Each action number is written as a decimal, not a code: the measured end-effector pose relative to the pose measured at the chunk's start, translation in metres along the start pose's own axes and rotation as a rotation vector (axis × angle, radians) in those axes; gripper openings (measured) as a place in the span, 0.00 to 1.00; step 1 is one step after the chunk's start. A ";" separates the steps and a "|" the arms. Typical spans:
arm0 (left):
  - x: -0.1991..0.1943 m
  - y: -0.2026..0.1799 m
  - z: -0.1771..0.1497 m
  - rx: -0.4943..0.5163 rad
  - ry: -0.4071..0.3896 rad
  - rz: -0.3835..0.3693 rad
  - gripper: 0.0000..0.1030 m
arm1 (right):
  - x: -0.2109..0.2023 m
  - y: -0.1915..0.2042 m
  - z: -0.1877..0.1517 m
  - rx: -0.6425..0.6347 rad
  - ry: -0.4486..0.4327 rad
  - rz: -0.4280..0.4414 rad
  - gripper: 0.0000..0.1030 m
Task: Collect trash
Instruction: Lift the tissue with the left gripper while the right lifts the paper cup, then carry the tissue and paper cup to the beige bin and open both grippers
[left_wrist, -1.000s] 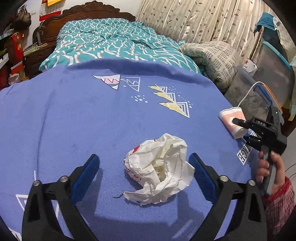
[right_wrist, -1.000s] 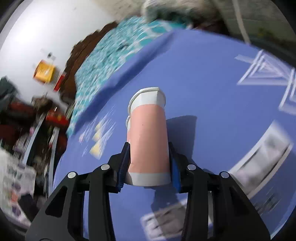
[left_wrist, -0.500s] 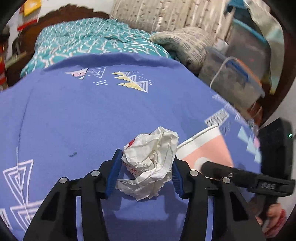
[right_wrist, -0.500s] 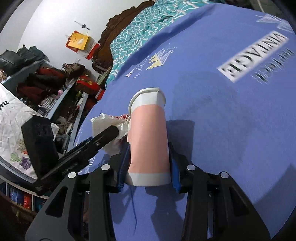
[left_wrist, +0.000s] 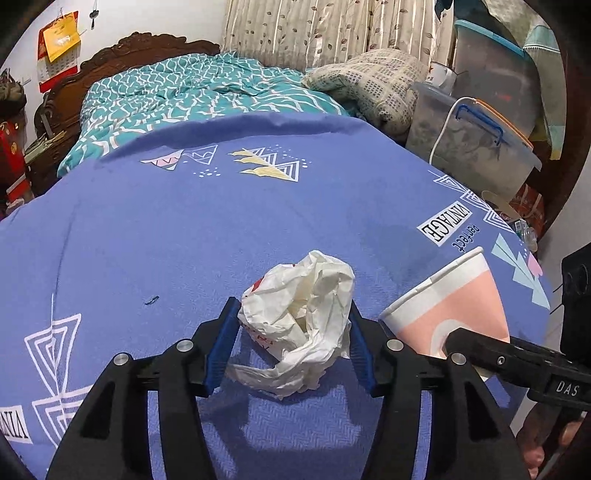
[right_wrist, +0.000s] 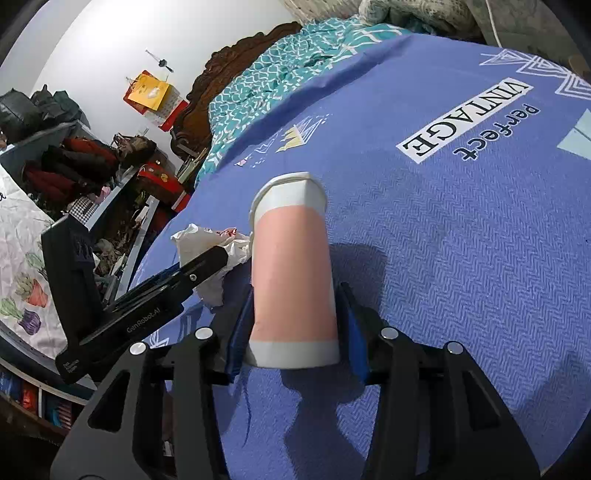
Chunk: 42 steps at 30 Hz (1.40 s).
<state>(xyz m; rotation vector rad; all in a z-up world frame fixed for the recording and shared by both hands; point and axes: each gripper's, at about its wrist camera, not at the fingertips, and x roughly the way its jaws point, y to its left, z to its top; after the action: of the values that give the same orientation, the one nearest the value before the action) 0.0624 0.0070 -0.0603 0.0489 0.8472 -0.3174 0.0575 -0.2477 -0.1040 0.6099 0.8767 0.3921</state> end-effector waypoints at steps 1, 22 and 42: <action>0.001 0.000 0.000 -0.001 0.002 -0.001 0.52 | -0.007 0.002 -0.007 0.004 0.002 0.005 0.53; 0.005 0.001 -0.002 -0.002 0.022 0.007 0.54 | -0.042 -0.013 -0.006 0.126 0.040 0.127 0.35; 0.042 -0.135 0.095 0.129 0.090 -0.333 0.40 | -0.217 -0.127 0.021 0.234 -0.438 -0.098 0.33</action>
<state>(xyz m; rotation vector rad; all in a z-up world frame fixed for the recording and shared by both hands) 0.1174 -0.1484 -0.0171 0.0428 0.9234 -0.6869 -0.0436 -0.4715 -0.0467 0.8272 0.5309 0.0590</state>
